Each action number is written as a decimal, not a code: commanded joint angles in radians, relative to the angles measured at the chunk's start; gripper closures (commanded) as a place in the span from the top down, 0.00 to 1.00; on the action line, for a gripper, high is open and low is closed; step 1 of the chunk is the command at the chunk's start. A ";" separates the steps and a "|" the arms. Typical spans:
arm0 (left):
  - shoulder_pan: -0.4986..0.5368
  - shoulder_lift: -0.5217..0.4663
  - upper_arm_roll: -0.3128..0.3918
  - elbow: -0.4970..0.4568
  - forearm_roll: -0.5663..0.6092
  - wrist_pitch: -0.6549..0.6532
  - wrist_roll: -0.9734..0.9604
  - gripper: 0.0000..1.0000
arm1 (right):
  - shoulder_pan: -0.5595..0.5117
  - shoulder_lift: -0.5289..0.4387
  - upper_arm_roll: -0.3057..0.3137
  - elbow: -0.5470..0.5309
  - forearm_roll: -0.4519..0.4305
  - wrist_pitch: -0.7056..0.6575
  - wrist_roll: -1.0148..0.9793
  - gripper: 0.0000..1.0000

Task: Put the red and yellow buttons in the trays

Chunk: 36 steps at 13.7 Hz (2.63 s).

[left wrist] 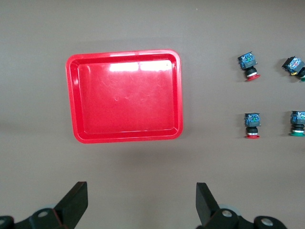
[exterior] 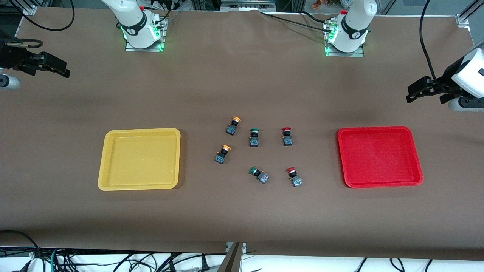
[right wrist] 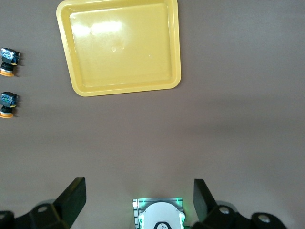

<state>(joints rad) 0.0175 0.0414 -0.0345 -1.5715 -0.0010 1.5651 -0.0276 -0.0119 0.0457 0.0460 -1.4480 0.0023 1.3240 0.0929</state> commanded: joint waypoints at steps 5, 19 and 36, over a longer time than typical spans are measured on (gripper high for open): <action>-0.011 -0.018 0.010 -0.005 0.013 -0.016 0.005 1.00 | -0.005 0.006 0.002 0.015 -0.004 -0.006 -0.010 1.00; -0.384 0.501 -0.057 -0.009 0.054 0.400 -0.521 1.00 | 0.200 0.489 0.011 0.003 0.067 0.507 0.463 1.00; -0.403 0.602 -0.077 -0.095 0.055 0.552 -0.398 0.10 | 0.566 0.861 0.003 0.072 0.024 1.143 0.983 0.45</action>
<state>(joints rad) -0.4200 0.7102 -0.1097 -1.6628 0.0441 2.2014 -0.5098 0.5408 0.8865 0.0608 -1.4052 0.0544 2.4646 1.0749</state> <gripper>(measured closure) 0.595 0.101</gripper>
